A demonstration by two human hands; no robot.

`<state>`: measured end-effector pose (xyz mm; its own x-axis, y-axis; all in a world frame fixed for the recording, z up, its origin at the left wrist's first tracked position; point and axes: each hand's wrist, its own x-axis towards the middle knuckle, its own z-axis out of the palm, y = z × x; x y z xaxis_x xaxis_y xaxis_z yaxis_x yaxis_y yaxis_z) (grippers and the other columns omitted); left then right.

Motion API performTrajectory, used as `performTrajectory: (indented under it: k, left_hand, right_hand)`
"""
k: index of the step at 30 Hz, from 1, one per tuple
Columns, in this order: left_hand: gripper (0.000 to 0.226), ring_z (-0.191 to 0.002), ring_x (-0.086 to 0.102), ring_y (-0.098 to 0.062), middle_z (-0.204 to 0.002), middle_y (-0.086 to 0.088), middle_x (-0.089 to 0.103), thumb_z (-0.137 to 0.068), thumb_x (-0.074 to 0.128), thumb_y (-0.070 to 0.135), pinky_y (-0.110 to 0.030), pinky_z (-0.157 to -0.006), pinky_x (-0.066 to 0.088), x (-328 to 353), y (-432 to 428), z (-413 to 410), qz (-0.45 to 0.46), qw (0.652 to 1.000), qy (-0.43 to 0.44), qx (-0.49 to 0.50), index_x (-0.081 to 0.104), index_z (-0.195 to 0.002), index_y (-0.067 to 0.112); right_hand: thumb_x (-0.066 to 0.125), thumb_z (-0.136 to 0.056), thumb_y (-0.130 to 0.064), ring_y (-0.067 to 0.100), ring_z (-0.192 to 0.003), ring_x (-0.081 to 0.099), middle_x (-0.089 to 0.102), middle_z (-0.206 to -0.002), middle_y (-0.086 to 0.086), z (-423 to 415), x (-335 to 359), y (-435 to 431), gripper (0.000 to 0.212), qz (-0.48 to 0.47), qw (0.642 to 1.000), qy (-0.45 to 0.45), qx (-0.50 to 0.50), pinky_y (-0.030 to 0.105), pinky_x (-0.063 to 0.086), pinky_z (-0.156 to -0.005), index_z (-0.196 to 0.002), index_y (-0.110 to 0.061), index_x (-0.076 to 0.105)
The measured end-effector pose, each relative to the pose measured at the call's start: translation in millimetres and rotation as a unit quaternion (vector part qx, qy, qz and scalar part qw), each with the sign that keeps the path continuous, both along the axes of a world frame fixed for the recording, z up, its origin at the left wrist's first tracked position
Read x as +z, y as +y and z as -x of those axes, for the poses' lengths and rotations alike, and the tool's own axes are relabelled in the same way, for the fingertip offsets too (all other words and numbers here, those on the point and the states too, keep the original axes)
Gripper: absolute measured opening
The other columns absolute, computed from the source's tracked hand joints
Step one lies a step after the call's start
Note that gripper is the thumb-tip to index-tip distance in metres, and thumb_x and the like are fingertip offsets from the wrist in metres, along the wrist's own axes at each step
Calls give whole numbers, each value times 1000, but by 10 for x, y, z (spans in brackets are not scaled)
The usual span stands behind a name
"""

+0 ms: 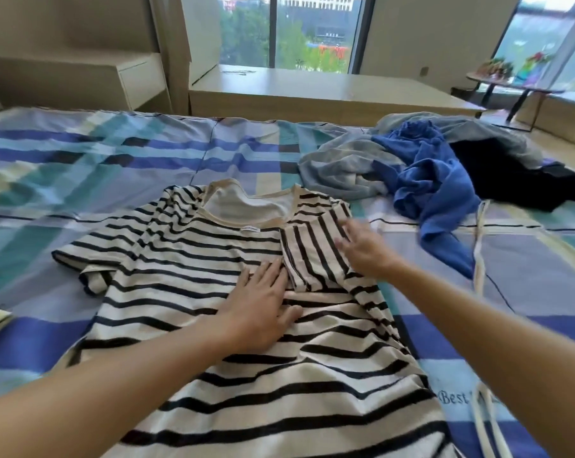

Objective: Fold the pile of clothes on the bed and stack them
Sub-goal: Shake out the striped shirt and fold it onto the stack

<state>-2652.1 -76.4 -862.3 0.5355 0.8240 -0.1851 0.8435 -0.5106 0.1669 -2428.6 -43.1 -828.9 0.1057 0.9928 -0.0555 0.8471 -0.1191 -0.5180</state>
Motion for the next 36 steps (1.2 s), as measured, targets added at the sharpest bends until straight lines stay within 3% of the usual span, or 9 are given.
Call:
performTrajectory:
  k: [4, 8, 12, 15, 18, 21, 26, 32, 36]
  left_hand:
    - [80, -152, -17, -15, -166, 1, -15, -100, 28, 61, -46, -125, -5, -18, -70, 50, -4, 1000, -15, 5, -3, -159, 17]
    - [78, -154, -10, -17, -168, -3, -3, -100, 27, 61, -45, -125, 0, -30, -4, 19, -28, 995, -85, 40, 5, -160, 16]
    - [76, -154, -6, -19, -168, -3, 0, -99, 22, 63, -45, -125, 0, -39, 133, 77, 14, 997, -67, 36, 6, -160, 21]
    - [61, -151, 19, -21, -162, -5, 26, -102, 34, 53, -42, -123, 17, 54, 213, 249, 4, 988, -148, 51, 36, -152, 19]
    - [47, -134, 42, -21, -144, -3, 49, -100, 44, 43, -42, -113, 35, 185, 419, 682, -77, 959, -224, 157, 55, -136, 17]
    - [41, -126, 47, -28, -136, -8, 53, -95, 48, 35, -44, -106, 39, 246, 660, 1336, -162, 911, -212, 313, 58, -129, 14]
    - [64, -131, 40, -41, -143, -19, 41, -87, 57, 46, -48, -104, 38, 174, 886, 2239, -112, 813, -173, 545, 43, -135, 6]
    - [50, -108, 62, -41, -119, -16, 66, -83, 64, 52, -44, -89, 53, 74, 1062, 2540, -46, 820, -225, 525, 64, -112, 11]
    - [32, -113, 59, -40, -119, -17, 65, -96, 56, 35, -43, -91, 48, 332, 1278, 2697, -132, 737, -395, 532, 62, -110, 6]
  right_hand:
    - [24, -105, -50, 21, -155, -8, -9, -168, 2, 66, -470, -117, 64, 62, 985, -159, 33, 42, -3, -125, -160, -25, 5]
    - [30, -104, -51, 24, -155, -4, -3, -169, 5, 105, -202, 1, 66, 96, 970, -221, 29, 53, -7, -123, -160, -23, 11]
    - [26, -104, -54, 22, -155, -5, -5, -169, 3, 425, -95, 7, 65, -4, 978, -205, 37, 50, -5, -122, -160, -26, 9]
    - [18, -103, -58, 20, -154, -15, -18, -167, -1, 609, -407, -73, 68, 59, 975, -204, 59, 48, -8, -123, -160, -28, -3]
    - [14, -101, -61, 18, -153, -18, -22, -166, -4, 616, -548, -59, 69, 76, 972, -220, 40, 46, -11, -124, -159, -30, -9]
    - [17, -102, -60, 19, -154, -15, -18, -167, -1, 654, -408, -26, 70, 108, 968, -225, 37, 50, -9, -123, -160, -28, -6]
    - [30, -102, -56, 22, -155, 0, 4, -168, 6, 1235, -164, 26, 71, -24, 980, -191, 42, 50, -1, -124, -160, -21, 11]
    - [35, -103, -51, 21, -155, 7, 9, -168, 4, 2512, -53, 359, 63, -36, 974, -112, 194, 46, 6, -125, -159, -25, 21]
    - [31, -105, -48, 18, -155, 2, 5, -169, 3, 2994, -99, 560, 64, -33, 975, -91, 200, 46, 3, -124, -160, -22, 13]
